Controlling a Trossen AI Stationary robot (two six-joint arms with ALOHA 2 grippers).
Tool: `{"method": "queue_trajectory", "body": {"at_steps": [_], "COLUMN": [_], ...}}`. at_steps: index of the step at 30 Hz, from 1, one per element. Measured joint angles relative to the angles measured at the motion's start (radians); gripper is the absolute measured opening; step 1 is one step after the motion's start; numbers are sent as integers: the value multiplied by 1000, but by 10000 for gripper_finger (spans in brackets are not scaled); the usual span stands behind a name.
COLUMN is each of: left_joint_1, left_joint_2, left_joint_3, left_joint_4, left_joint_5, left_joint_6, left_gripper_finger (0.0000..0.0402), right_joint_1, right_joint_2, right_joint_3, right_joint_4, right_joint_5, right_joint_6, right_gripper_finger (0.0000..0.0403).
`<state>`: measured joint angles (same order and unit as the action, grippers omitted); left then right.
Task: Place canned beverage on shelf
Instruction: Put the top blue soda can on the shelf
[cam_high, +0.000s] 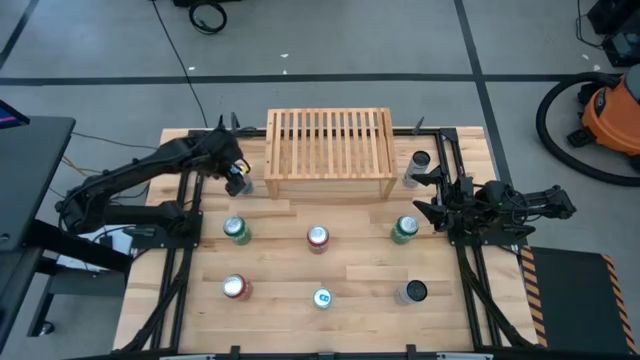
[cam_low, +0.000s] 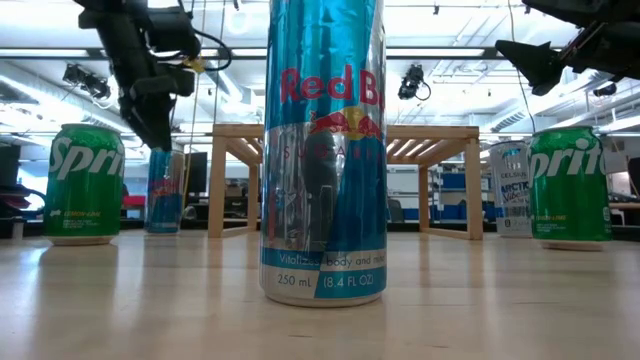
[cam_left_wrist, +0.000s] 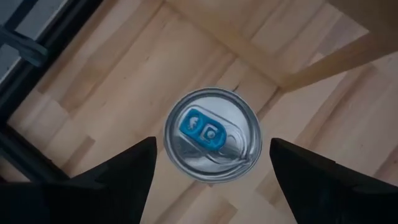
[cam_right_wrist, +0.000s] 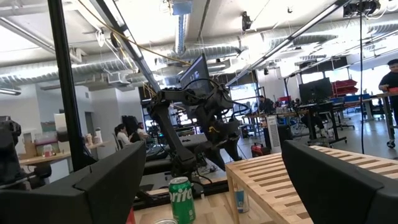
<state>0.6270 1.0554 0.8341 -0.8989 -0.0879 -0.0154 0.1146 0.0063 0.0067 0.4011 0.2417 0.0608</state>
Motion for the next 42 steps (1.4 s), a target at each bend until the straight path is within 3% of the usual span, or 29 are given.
{"method": "queue_trajectory", "body": {"at_steps": [10,24,35,42], "left_joint_1": [0,0,0,0], "left_joint_2": [-1,92,97,97], "left_joint_3": [-25,-24,-24,-24], "left_joint_4": [86,78,79,80], "left_joint_5": [0,-1,-3,-1], "left_joint_6": [1,29,55,67], "left_gripper_finger": [315,313,243,239], "right_joint_1": [0,0,0,0], "right_joint_2": [0,0,0,0], "right_joint_3": [0,0,0,0], "right_joint_4": [0,1,1,1], "right_joint_5": [0,0,0,0], "right_joint_6": [0,0,0,0], "right_gripper_finger": [387,387,387,387]}}
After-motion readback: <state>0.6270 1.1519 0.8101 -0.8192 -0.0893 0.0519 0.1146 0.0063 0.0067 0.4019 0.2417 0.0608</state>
